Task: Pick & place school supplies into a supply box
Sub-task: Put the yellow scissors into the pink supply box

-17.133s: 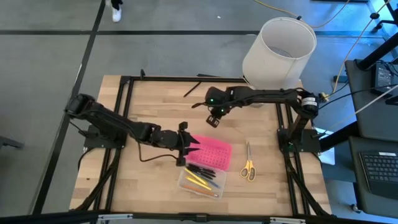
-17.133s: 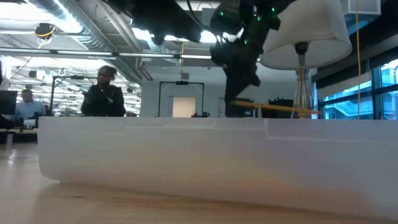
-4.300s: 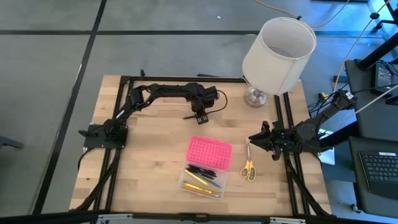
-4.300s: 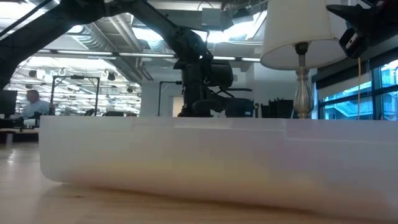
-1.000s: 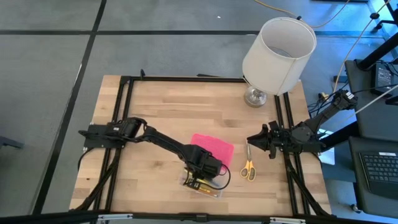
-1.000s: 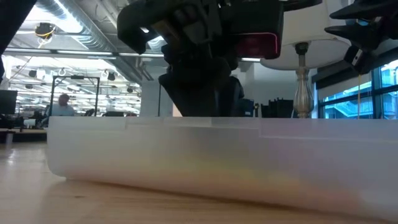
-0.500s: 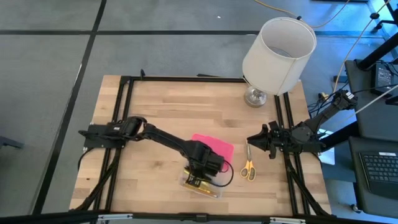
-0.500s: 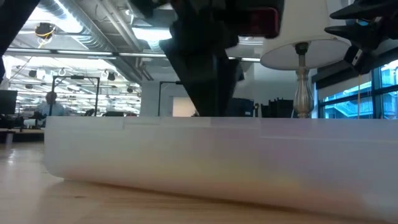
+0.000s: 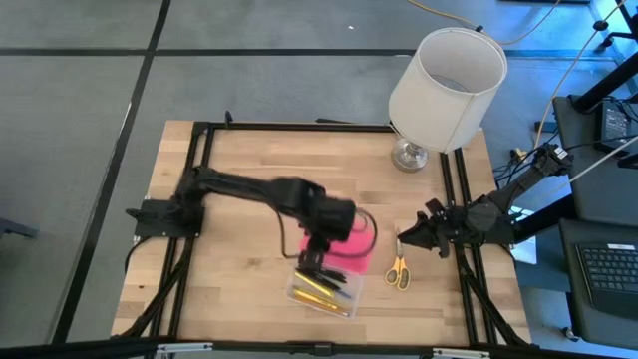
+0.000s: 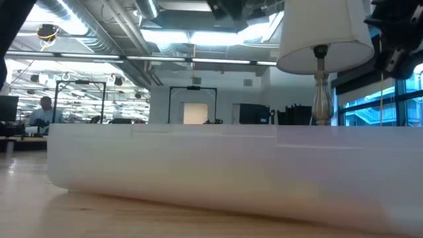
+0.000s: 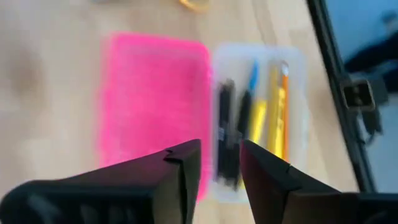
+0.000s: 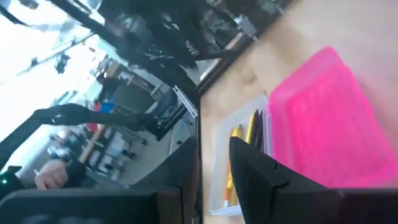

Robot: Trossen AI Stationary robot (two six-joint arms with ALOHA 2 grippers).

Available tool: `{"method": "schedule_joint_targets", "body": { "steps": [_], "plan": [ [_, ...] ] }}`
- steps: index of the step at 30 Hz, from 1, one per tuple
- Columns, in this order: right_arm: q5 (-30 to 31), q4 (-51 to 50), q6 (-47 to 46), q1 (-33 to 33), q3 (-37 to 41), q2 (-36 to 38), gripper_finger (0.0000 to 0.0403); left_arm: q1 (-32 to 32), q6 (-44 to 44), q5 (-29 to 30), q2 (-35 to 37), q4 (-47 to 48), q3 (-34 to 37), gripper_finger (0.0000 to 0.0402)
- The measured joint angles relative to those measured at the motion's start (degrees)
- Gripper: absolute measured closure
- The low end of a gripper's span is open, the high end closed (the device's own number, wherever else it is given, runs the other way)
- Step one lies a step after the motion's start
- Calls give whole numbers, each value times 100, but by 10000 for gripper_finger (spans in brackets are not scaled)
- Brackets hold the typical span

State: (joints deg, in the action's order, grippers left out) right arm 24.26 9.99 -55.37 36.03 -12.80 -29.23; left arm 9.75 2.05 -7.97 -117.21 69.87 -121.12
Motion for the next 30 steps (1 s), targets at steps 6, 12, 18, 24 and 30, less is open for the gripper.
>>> {"method": "schedule_joint_targets", "body": {
  "steps": [6, 12, 18, 24, 30],
  "plan": [
    [2, -292, -940, -2, -167, -69, 305, -204, -95, 137, 1226, -930, 829, 313],
    [181, -1666, -1831, -2, -1201, -543, 305, -213, -329, 313, 2699, -2426, 2671, 320],
    [132, -4108, -3512, -2, -2699, -1829, 305, -213, -603, 392, 4193, -4408, 4797, 321],
    [-449, -5063, -5232, -2, -3709, -3442, 305, -211, -888, 387, 5446, -5741, 6596, 322],
    [-1651, -5315, -6449, 158, -4183, -4824, 305, -211, -1096, 387, 6310, -6302, 7634, 322]
  ]
}}
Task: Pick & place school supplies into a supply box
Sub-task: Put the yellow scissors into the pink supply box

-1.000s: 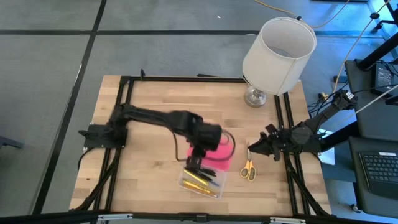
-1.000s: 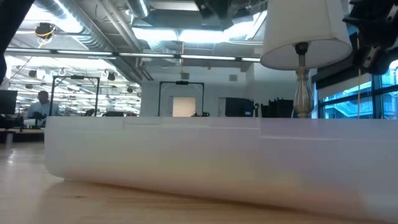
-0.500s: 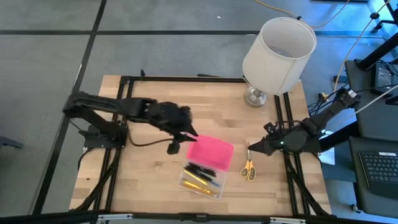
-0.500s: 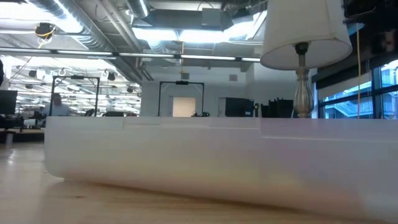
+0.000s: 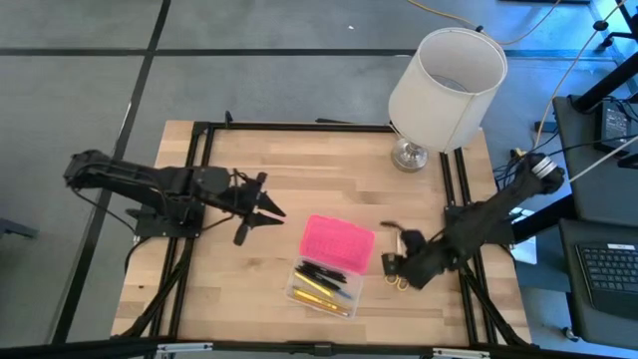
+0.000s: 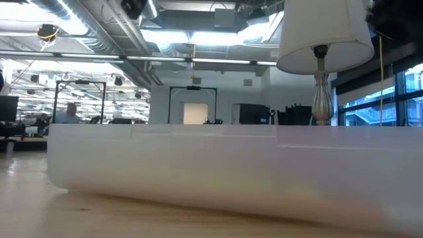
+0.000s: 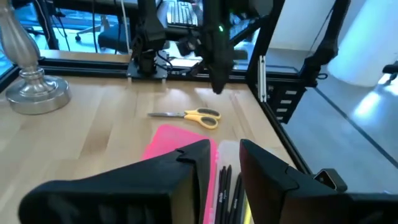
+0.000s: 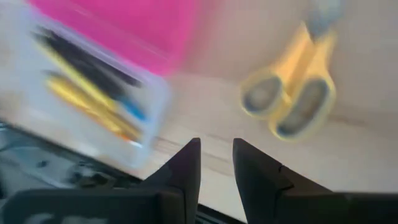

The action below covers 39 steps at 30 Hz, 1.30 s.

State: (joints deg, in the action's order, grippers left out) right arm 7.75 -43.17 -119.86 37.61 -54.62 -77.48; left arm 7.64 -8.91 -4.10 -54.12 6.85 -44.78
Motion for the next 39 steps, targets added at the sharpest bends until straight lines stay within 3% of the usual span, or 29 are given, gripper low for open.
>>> {"method": "schedule_joint_targets", "body": {
  "steps": [5, 17, 24, 30, 35, 39],
  "plan": [
    [-604, 30, -323, 277, -62, -670, 305, 2, 0, -4, 328, 24, 236, 323],
    [-492, 202, -190, 331, -62, -900, 301, 2, 55, -157, 366, 79, 239, 324],
    [-786, -106, -453, 312, -33, -918, 241, 17, 66, -157, 366, 83, 239, 321],
    [-691, 56, -422, 312, -29, -918, 204, 17, 68, -157, 366, 105, 239, 322],
    [-364, -154, -1232, 271, -27, -918, 205, 17, 68, -156, 366, 109, 239, 324],
    [-346, -160, -1299, 181, -27, -940, 214, 17, 68, -155, 364, 109, 239, 320]
  ]
}}
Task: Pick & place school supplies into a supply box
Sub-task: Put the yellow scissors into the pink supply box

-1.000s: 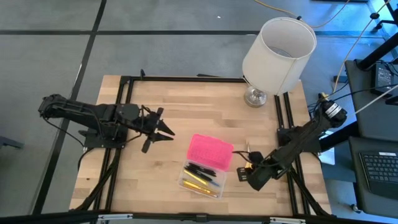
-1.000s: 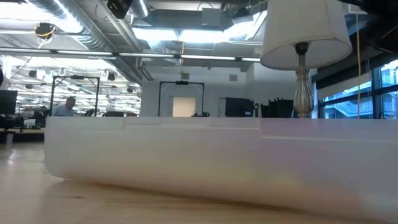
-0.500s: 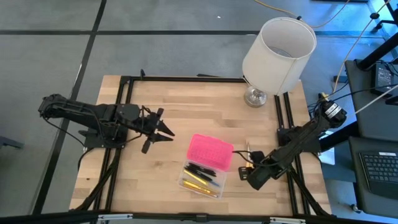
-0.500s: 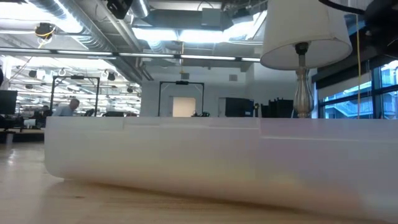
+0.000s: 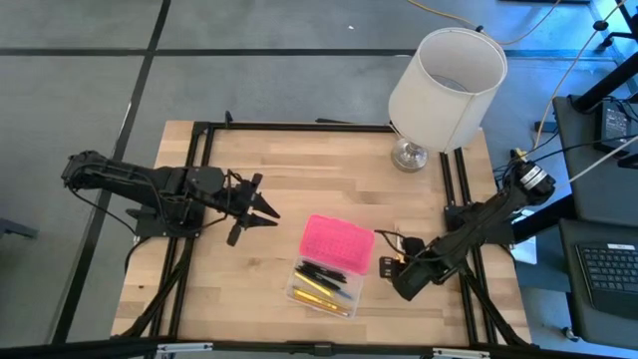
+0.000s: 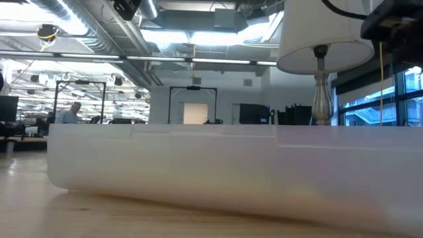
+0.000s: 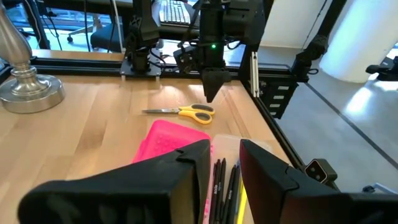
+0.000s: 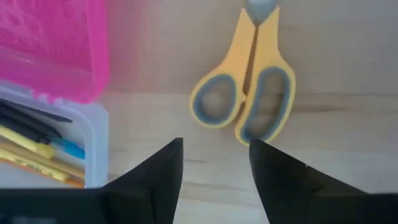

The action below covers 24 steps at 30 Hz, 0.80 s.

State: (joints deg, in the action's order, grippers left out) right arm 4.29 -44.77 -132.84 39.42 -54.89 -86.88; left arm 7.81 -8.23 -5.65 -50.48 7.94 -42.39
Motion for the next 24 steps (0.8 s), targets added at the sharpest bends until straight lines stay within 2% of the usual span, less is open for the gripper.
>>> {"method": "schedule_joint_targets", "body": {
  "steps": [7, 24],
  "plan": [
    [-227, -93, 119, -5, 4, -415, 232, 0, 0, 0, 0, 2, 0, 324],
    [-245, 142, 114, -42, 7, -944, 231, 0, 105, 2, -2, 6, 0, 324]
  ]
}}
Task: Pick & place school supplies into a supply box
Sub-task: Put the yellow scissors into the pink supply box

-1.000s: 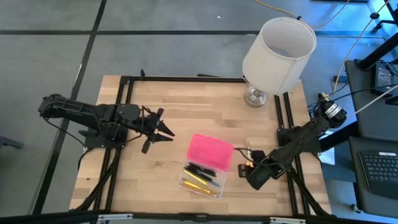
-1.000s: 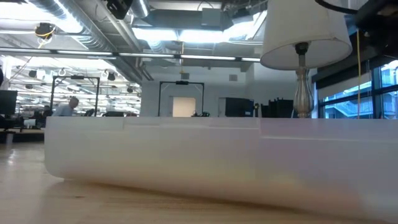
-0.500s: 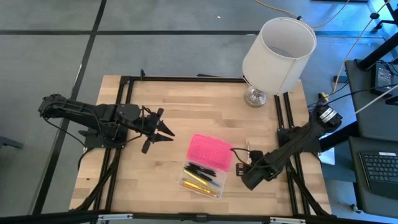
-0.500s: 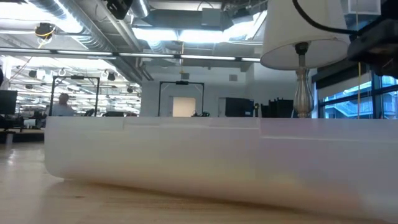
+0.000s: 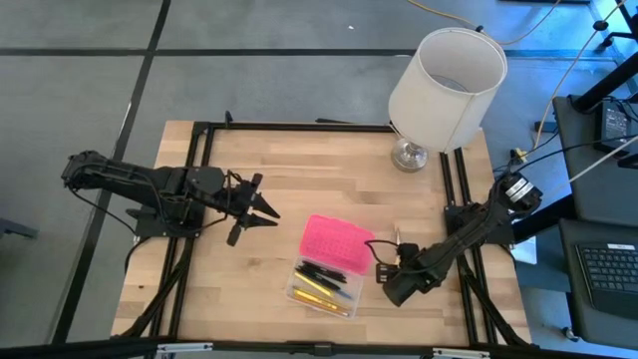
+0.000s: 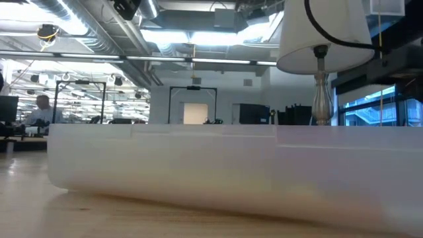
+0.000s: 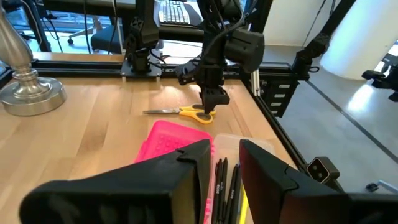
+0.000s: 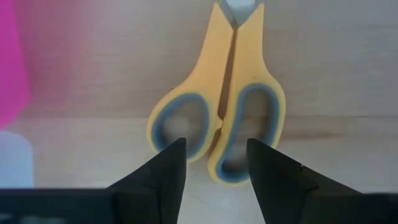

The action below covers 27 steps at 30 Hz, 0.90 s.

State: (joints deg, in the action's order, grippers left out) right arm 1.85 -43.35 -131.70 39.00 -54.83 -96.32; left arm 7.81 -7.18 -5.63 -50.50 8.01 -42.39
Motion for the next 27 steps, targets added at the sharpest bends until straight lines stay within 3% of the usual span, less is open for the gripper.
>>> {"method": "schedule_joint_targets", "body": {
  "steps": [10, 21, 27],
  "plan": [
    [-121, 22, 200, -225, -28, -422, 235, 0, -2, 0, 0, 34, 0, 323],
    [-283, 21, 688, -239, -17, -404, 320, 1, 0, 65, 0, 136, 0, 320],
    [-322, -81, 1083, -238, -15, -410, 313, 0, 0, 105, 0, 127, 0, 324]
  ]
}}
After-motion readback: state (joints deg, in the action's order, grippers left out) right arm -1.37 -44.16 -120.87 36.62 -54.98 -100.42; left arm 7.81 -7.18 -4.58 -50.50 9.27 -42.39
